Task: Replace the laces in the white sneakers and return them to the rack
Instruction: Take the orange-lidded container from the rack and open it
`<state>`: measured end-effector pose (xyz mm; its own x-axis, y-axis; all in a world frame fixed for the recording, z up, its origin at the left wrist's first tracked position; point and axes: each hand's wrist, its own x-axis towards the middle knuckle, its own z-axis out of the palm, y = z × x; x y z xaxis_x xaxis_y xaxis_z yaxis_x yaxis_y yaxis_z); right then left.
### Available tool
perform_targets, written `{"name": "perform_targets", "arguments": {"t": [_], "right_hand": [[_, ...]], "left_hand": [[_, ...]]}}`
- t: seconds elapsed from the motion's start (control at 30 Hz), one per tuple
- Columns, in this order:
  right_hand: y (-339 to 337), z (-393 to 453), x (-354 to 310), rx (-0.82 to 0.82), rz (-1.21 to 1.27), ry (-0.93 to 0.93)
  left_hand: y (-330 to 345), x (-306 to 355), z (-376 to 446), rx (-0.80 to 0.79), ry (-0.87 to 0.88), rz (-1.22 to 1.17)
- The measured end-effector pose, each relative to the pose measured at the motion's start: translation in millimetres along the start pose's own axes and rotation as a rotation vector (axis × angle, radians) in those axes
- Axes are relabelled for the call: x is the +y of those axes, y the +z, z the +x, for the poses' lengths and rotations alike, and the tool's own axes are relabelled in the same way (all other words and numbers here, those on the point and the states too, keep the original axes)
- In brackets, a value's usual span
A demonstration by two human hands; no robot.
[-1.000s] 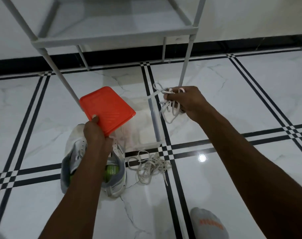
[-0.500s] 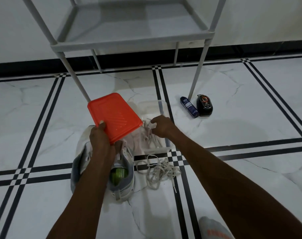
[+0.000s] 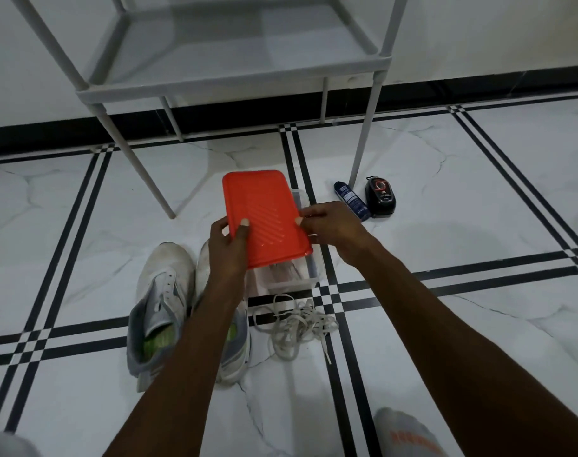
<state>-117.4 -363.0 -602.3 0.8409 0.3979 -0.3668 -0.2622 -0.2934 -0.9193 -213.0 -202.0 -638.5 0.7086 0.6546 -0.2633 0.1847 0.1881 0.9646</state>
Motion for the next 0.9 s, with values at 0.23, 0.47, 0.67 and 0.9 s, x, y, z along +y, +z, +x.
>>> {"name": "perform_targets", "arguments": {"t": [0.23, 0.47, 0.67, 0.9], "right_hand": [[-8, 2, 27, 0.197, -0.413, -0.068], [-1, -7, 45, 0.212, -0.539, -0.099], [-4, 4, 59, 0.207, -0.325, 0.08], [-10, -6, 52, 0.078, -0.048, 0.12]], "left_hand": [[7, -19, 4, -0.007, 0.089, 0.308], [6, -43, 6, 0.003, 0.122, 0.398], [1, -53, 6, -0.01, 0.057, 0.309], [-8, -48, 7, -0.049, -0.081, 0.095]]}}
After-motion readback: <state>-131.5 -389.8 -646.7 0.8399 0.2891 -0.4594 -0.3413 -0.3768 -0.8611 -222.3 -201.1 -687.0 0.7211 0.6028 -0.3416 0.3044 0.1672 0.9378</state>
